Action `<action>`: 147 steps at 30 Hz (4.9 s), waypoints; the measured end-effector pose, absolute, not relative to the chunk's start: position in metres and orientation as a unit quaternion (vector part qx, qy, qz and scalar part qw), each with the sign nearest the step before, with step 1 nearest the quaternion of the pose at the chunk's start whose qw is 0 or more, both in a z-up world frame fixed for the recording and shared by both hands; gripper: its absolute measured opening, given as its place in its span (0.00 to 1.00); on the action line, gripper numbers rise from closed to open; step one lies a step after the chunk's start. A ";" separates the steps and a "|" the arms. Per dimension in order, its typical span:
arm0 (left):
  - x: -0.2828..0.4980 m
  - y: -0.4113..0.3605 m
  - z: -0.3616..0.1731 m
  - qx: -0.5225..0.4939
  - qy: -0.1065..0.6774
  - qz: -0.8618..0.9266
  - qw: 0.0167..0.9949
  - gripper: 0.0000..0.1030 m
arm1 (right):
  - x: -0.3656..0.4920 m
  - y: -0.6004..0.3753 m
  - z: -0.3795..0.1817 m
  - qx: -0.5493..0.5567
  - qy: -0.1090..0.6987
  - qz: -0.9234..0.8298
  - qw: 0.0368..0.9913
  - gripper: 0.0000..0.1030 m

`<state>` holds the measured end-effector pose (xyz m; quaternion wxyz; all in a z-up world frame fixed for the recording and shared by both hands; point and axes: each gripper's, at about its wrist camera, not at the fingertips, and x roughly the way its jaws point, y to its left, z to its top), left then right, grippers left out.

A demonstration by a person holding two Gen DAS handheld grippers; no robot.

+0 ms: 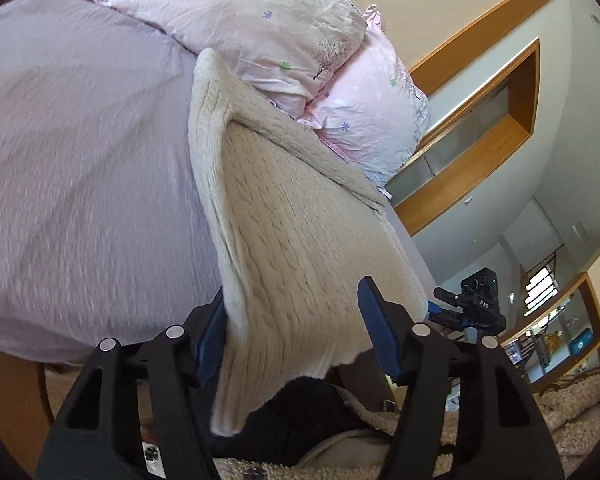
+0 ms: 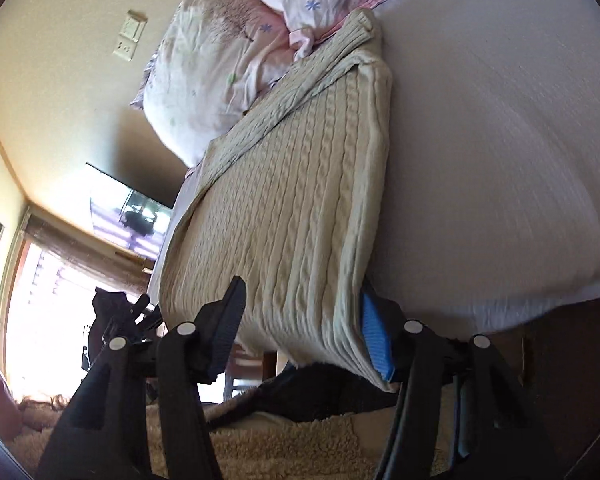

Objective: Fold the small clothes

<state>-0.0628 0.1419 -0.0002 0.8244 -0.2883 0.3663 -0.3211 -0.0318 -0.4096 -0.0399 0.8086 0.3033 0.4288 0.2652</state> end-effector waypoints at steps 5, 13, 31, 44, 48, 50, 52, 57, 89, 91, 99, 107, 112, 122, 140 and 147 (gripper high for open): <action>-0.078 0.142 -0.014 -0.307 0.370 -0.327 0.814 0.59 | -0.056 -0.409 -0.058 0.280 0.458 0.265 0.801 0.54; -0.074 0.124 -0.022 -0.288 0.392 -0.342 0.805 0.36 | -0.043 -0.404 -0.095 0.314 0.450 0.311 0.776 0.07; 0.202 0.103 0.078 -0.262 0.337 -0.197 0.883 0.08 | 0.211 -0.385 0.073 0.271 0.261 0.233 0.897 0.07; 0.238 0.123 0.060 -0.297 0.378 -0.172 0.860 0.84 | 0.248 -0.404 0.021 0.302 0.278 0.048 0.911 0.98; 0.218 0.156 0.054 -0.303 0.399 -0.153 0.852 0.80 | 0.238 -0.421 0.028 0.312 0.243 0.060 0.917 0.98; 0.217 0.166 0.037 -0.310 0.430 -0.146 0.835 0.67 | 0.243 -0.426 0.022 0.337 0.257 0.075 0.903 0.98; 0.218 0.165 0.019 -0.322 0.453 -0.157 0.817 0.56 | 0.247 -0.430 0.016 0.354 0.269 0.086 0.892 0.98; 0.217 0.148 0.002 -0.327 0.460 -0.183 0.805 0.49 | 0.243 -0.429 0.019 0.351 0.264 0.093 0.894 0.98; 0.257 -0.080 0.066 -0.277 0.459 -0.266 0.801 0.83 | 0.264 -0.466 -0.009 0.376 0.429 0.164 0.805 0.98; 0.261 -0.084 0.046 -0.274 0.501 -0.264 0.778 0.83 | 0.266 -0.461 -0.013 0.366 0.442 0.155 0.804 0.98; 0.249 -0.108 0.018 -0.268 0.506 -0.288 0.768 0.78 | 0.265 -0.441 -0.021 0.324 0.454 0.159 0.814 0.73; 0.229 -0.058 0.044 -0.247 0.464 -0.316 0.790 0.40 | 0.269 -0.398 -0.017 0.360 0.418 0.302 0.777 0.39; 0.222 -0.004 0.061 -0.153 0.439 -0.229 0.855 0.48 | 0.287 -0.333 -0.014 0.272 0.444 0.291 0.803 0.54; 0.153 0.055 0.061 -0.184 0.405 -0.182 0.877 0.75 | 0.244 -0.327 0.007 0.258 0.402 0.263 0.838 0.59; 0.091 -0.015 0.029 -0.008 0.424 -0.135 0.896 0.99 | 0.127 -0.342 0.022 0.156 0.354 0.085 0.918 0.98; 0.096 -0.029 0.014 0.029 0.450 -0.104 0.887 0.99 | 0.111 -0.298 -0.008 0.044 0.415 0.093 0.904 0.98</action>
